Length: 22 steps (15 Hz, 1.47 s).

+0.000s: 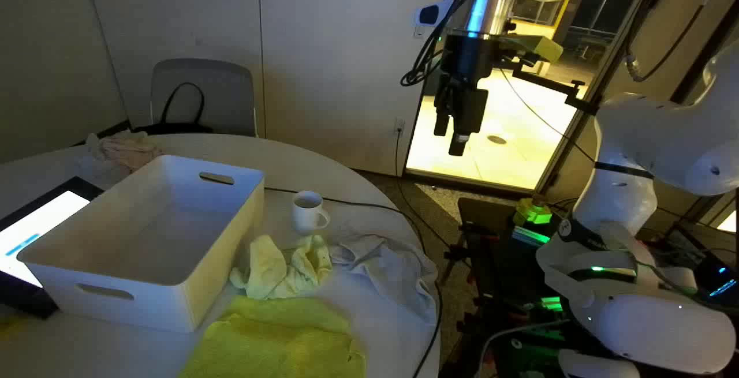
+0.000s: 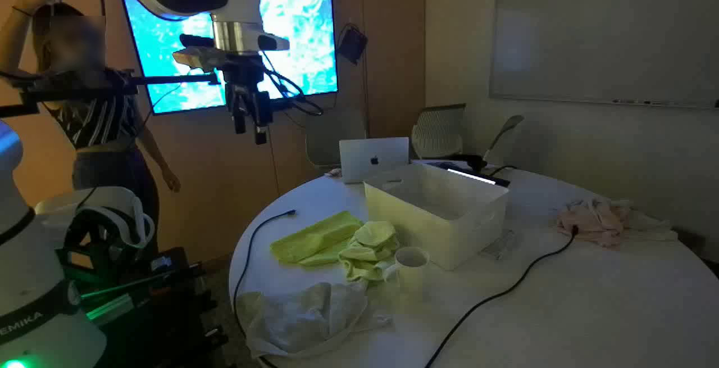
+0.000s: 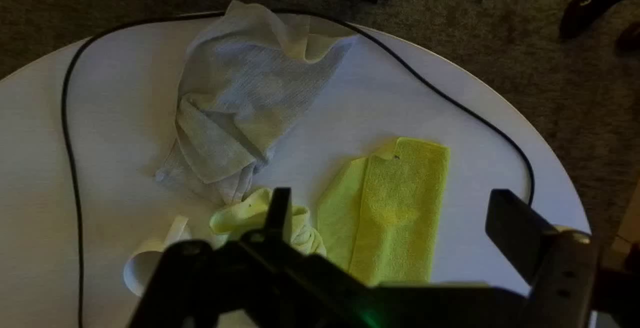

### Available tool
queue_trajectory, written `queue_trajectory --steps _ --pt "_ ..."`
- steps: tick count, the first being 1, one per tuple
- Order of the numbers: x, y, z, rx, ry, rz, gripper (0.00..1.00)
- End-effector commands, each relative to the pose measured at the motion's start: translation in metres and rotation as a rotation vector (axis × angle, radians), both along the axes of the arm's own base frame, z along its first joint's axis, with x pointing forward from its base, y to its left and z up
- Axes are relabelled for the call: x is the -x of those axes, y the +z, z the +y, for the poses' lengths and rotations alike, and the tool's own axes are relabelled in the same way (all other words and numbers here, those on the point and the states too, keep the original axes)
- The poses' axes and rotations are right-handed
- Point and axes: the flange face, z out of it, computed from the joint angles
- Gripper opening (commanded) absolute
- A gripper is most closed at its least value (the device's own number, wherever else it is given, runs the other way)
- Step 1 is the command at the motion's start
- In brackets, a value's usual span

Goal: Pick up the clothes from the table and put them in the box and pick up the black objects from the table and put them in the cup

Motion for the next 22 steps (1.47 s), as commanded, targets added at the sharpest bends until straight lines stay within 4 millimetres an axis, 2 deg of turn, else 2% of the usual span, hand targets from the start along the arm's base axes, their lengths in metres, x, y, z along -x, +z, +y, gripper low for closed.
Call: queue_trajectory --steps 1,5,8,12,16,17,22 --pt "0.0 0.001 0.0 0.0 0.0 -0.001 1.0" --pt "-0.001 0.002 0.0 0.0 0.0 -0.004 1.0" --pt "0.002 -0.018 -0.001 0.009 0.007 0.019 1.0" --pt "0.005 -0.073 -0.004 0.01 0.004 0.061 1.0" --pt "0.005 -0.138 -0.007 0.022 -0.001 0.07 1.0" --pt "-0.002 -0.153 -0.006 0.028 -0.005 0.078 1.0" --pt "-0.004 -0.225 -0.009 0.032 -0.002 0.08 1.0"
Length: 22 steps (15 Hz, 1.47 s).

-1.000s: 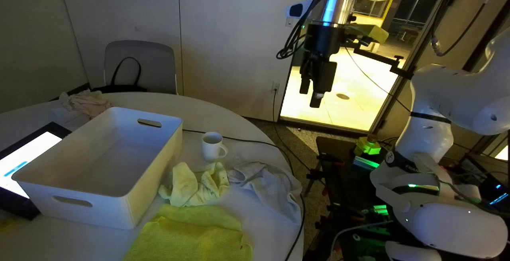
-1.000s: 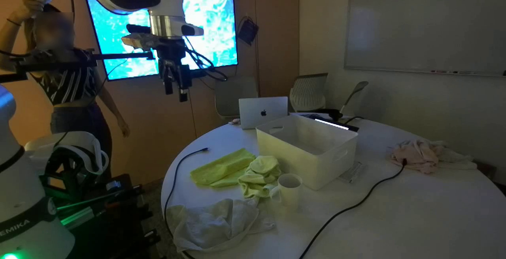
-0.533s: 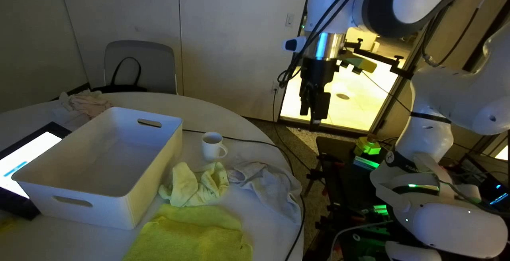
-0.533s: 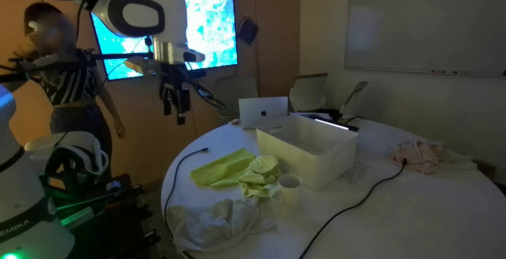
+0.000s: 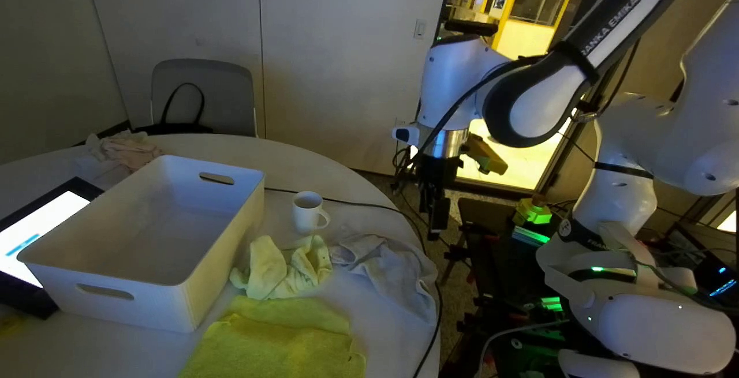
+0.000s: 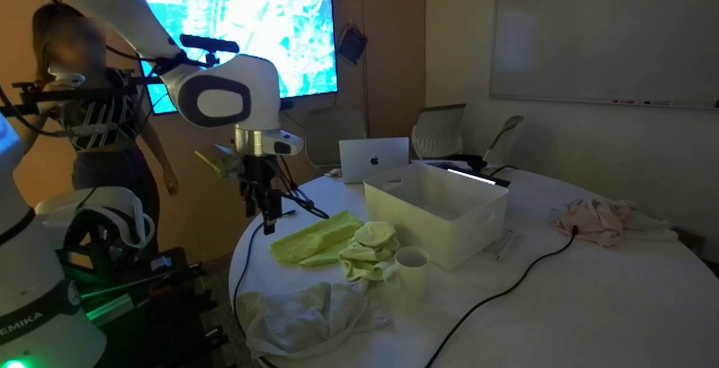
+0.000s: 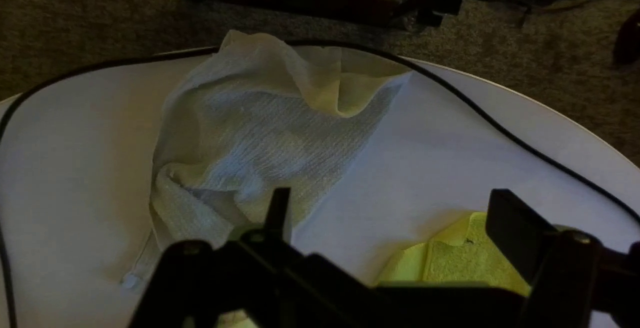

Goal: Pick up the clothes from the table and put them in the box and pick up the black objects from the table and put them in the cup

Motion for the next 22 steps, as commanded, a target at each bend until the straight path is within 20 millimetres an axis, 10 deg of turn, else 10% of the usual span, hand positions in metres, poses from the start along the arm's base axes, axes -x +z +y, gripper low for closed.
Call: queue_trajectory --steps 1,10,22 --pt "-0.004 -0.047 -0.003 0.0 0.003 -0.005 1.0" --pt "-0.006 -0.142 -0.024 0.024 -0.135 -0.003 1.0" --pt "-0.002 -0.212 -0.017 0.035 -0.251 0.072 1.0"
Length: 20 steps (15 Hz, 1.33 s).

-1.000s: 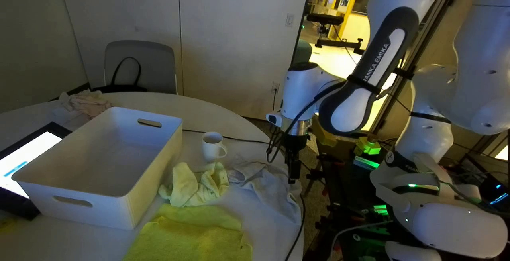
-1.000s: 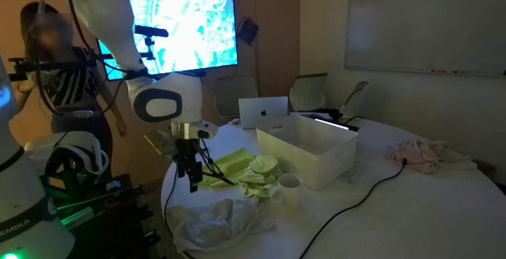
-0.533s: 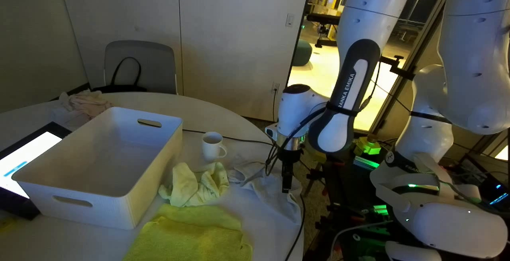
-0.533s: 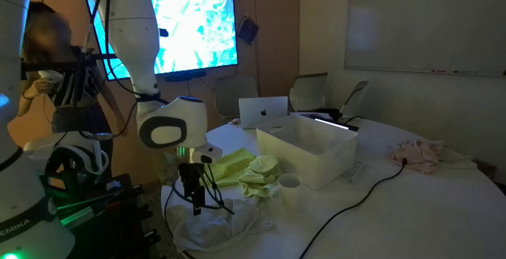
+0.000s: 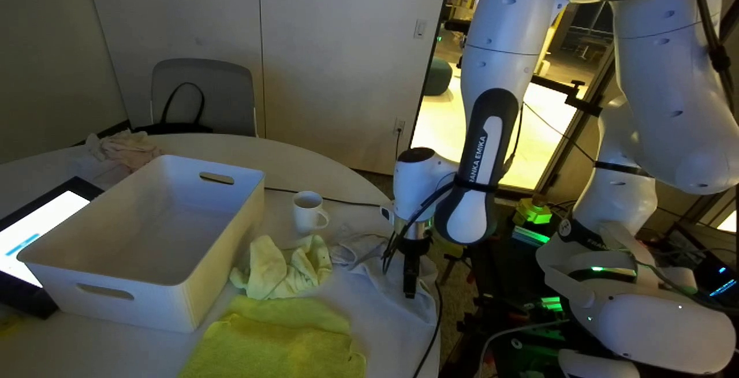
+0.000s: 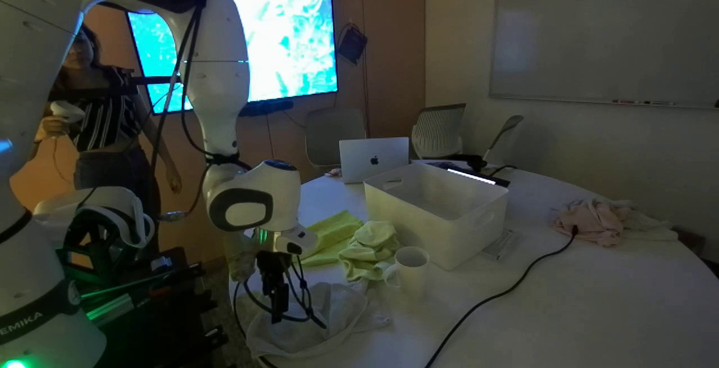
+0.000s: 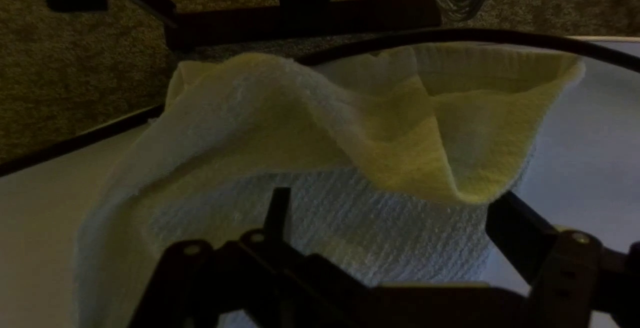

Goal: Pick up the clothes from the table and put them in the box and pick up the black objects from the table and put them in the cup

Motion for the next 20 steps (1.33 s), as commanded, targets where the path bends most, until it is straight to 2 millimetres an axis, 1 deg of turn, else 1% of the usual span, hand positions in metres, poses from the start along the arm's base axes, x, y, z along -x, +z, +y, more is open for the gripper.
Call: queue_trajectory --steps 1,5,9,11,13,16,17,20 --pt "0.0 -0.015 0.001 0.012 -0.043 -0.008 1.0" --pt "0.006 -0.028 -0.001 0.052 -0.084 0.009 1.0" --pt "0.006 -0.038 0.002 0.08 -0.099 0.025 1.0" --pt "0.005 -0.038 0.003 0.091 -0.104 0.025 0.73" --pt "0.004 -0.036 0.005 0.106 -0.103 0.023 0.59" --pt "0.001 -0.031 0.007 0.122 -0.083 0.02 0.34" --pt "0.0 -0.029 0.009 0.124 -0.072 0.018 0.27" --pt "-0.006 -0.011 0.016 0.116 -0.005 0.018 0.05"
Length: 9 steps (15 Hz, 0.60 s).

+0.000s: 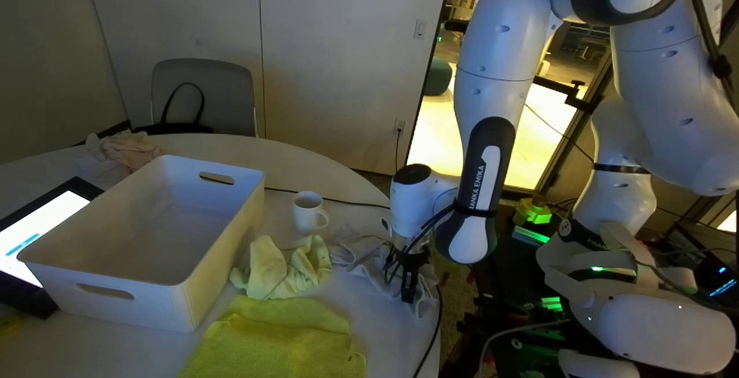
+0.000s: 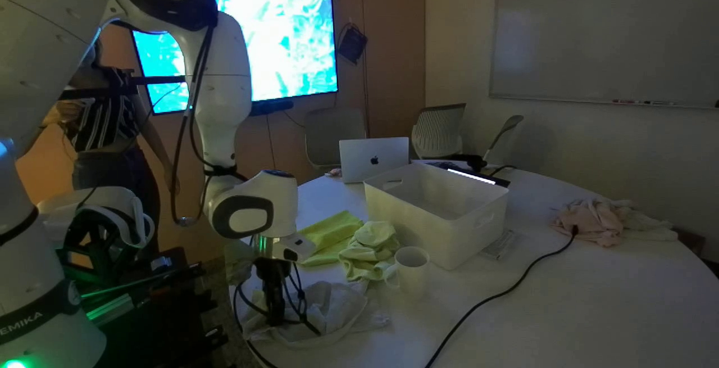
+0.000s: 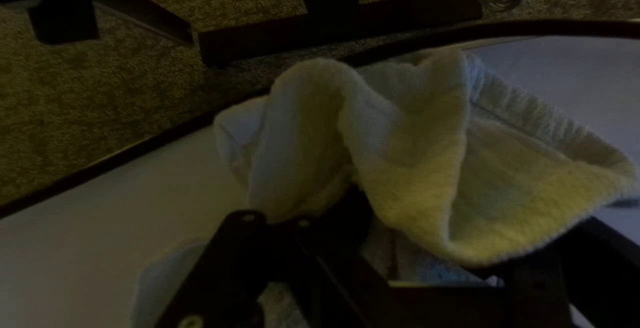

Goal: Pick up the clothes from the table and put them in the box and pick up the black objects from the table and put them in the cup

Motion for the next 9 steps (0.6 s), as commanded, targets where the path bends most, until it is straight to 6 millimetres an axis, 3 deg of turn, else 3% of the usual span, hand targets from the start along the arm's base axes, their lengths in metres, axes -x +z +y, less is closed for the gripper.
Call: queue_trajectory --steps 1,4,9 --pt "-0.011 0.024 0.011 0.009 0.088 0.002 0.0" --pt "-0.02 0.056 0.022 0.021 0.186 0.006 0.02" --pt "-0.046 0.134 0.031 0.068 0.327 -0.003 0.0"
